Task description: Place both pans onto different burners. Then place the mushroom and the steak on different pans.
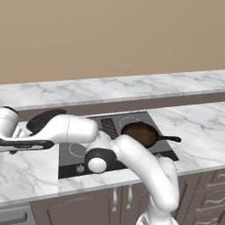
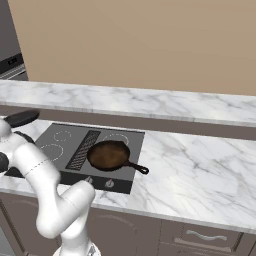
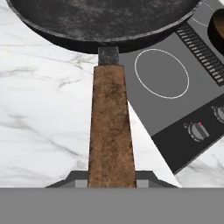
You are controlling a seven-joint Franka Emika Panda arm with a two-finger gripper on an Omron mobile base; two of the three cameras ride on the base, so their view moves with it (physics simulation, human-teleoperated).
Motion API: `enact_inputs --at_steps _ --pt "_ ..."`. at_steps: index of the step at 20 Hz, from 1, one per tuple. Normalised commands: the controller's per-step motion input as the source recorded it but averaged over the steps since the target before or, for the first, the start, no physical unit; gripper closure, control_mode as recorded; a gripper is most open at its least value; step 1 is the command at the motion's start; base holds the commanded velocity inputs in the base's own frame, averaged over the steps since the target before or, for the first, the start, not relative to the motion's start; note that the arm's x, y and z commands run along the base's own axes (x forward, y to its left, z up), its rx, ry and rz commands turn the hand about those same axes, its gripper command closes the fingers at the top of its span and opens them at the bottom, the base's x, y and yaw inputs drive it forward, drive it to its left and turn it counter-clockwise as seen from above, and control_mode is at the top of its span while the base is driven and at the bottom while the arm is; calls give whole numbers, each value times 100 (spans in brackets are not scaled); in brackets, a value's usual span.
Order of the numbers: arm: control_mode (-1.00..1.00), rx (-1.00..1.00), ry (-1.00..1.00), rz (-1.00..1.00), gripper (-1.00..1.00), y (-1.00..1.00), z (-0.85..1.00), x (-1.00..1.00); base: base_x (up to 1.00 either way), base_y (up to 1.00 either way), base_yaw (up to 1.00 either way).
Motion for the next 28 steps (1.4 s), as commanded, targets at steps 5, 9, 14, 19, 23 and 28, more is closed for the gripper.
enact_inputs --at_steps 5,9,14,19,23,28 --pt "-100 5 -7 0 100 -56 -3 0 0 0 0" --pt "-100 6 -14 0 100 -57 -19 -15 0 0 0" --pt "-100 12 -17 -6 100 -33 -24 -41 0 0 0" --pt "-100 19 -7 -9 100 -42 0 -22 0 0 0" --pt "-100 16 0 -1 100 -49 0 -6 0 0 0" --pt "-100 10 0 0 100 -31 0 0 0 0 0"
